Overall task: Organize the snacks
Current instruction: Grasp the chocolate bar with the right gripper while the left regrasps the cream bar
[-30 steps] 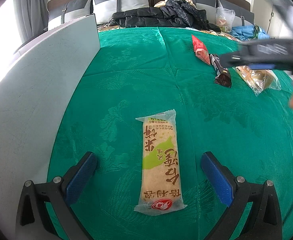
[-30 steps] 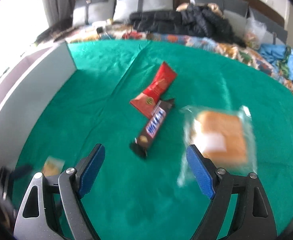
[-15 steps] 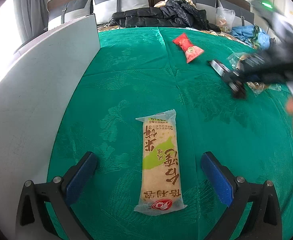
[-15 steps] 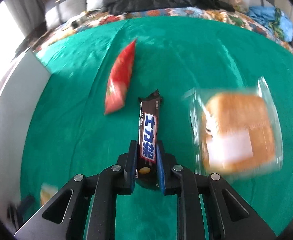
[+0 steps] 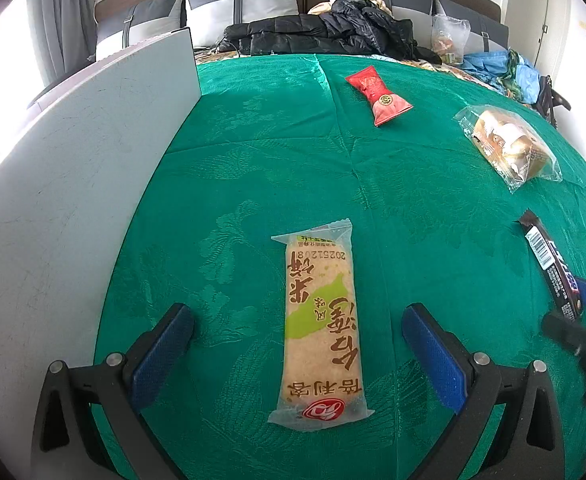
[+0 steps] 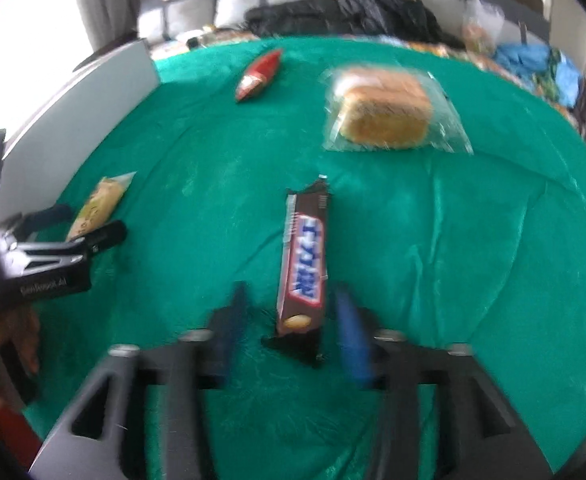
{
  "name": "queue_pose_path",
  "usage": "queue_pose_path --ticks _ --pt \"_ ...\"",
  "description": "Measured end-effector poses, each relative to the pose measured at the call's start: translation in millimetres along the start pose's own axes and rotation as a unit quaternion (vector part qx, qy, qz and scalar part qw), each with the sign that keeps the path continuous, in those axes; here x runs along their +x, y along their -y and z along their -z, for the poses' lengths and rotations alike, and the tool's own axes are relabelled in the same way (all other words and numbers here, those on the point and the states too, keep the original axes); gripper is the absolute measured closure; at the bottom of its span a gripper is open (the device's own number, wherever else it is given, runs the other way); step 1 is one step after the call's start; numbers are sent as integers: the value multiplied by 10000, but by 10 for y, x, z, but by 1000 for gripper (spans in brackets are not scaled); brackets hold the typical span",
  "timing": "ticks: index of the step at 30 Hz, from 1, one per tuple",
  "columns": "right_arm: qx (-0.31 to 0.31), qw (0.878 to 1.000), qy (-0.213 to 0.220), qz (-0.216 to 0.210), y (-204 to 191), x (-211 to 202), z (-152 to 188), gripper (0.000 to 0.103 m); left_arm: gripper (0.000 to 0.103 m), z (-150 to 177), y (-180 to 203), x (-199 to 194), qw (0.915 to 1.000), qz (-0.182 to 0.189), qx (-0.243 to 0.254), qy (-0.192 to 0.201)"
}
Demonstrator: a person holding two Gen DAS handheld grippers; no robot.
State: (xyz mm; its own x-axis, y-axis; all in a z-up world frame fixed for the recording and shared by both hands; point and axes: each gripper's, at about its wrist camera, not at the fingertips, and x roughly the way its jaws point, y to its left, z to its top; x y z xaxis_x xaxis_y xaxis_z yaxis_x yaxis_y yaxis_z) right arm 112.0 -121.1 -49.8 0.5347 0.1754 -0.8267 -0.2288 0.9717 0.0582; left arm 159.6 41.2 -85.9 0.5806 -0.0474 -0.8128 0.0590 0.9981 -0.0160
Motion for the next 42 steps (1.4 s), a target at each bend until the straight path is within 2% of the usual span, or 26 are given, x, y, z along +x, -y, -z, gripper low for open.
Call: queue_pose_path --ticks 3,10,42 --pt "-196 9994 141 241 -78 40 35 28 0 -1 0 -3 10000 -1 0 0" --pt "-82 9992 243 318 -61 48 67 19 0 0 1 -9 10000 0 0 -1" --pt "-88 9992 241 315 -71 64 60 19 0 -11 3 -18 9999 34 78 -76"
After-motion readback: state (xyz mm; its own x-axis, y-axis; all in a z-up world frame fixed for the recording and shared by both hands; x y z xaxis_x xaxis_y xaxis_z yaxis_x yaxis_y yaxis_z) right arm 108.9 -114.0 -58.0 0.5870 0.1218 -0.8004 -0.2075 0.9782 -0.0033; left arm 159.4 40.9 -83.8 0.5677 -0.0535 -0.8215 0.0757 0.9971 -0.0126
